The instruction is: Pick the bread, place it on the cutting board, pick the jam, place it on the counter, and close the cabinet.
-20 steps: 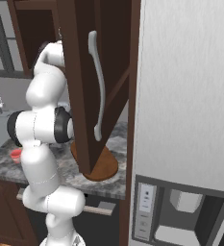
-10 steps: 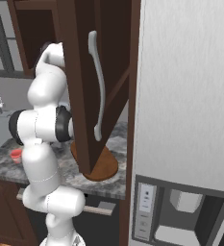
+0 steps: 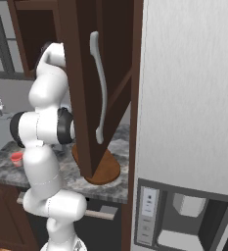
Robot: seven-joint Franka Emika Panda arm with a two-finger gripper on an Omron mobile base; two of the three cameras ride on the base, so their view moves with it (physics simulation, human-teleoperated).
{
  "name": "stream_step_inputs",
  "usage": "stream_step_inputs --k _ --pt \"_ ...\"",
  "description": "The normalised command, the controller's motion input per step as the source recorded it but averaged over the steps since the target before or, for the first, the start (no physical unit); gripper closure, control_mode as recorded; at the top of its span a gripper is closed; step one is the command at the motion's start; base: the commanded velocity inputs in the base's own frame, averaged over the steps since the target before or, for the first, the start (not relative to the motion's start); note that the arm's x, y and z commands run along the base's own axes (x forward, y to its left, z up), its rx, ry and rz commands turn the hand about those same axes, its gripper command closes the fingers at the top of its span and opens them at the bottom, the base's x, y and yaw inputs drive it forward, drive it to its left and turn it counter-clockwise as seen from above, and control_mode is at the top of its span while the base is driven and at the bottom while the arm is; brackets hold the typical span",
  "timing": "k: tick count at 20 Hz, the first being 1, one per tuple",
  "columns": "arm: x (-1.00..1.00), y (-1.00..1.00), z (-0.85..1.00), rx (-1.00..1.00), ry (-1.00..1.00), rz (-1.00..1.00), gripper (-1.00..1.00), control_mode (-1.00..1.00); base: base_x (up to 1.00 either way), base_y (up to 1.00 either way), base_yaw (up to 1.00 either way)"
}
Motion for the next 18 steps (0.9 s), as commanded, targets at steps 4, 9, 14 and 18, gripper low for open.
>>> stream_step_inputs --k 4,9,14,18 --pt "0.0 0.0 0.0 0.0 0.0 0.0 1.0 -1.0 0.0 0.0 0.0" --pt "0.0 0.0 0.0 0.0 0.0 0.0 1.0 -1.0 0.0 0.0 0.0" --pt "-0.05 0.0 0.0 0.0 0.0 0.0 1.0 -1.0 0.0 0.0 0.0" --pt "-0.19 0.0 0.01 0.0 0.0 0.01 1.0 -1.0 0.0 0.0 0.0"
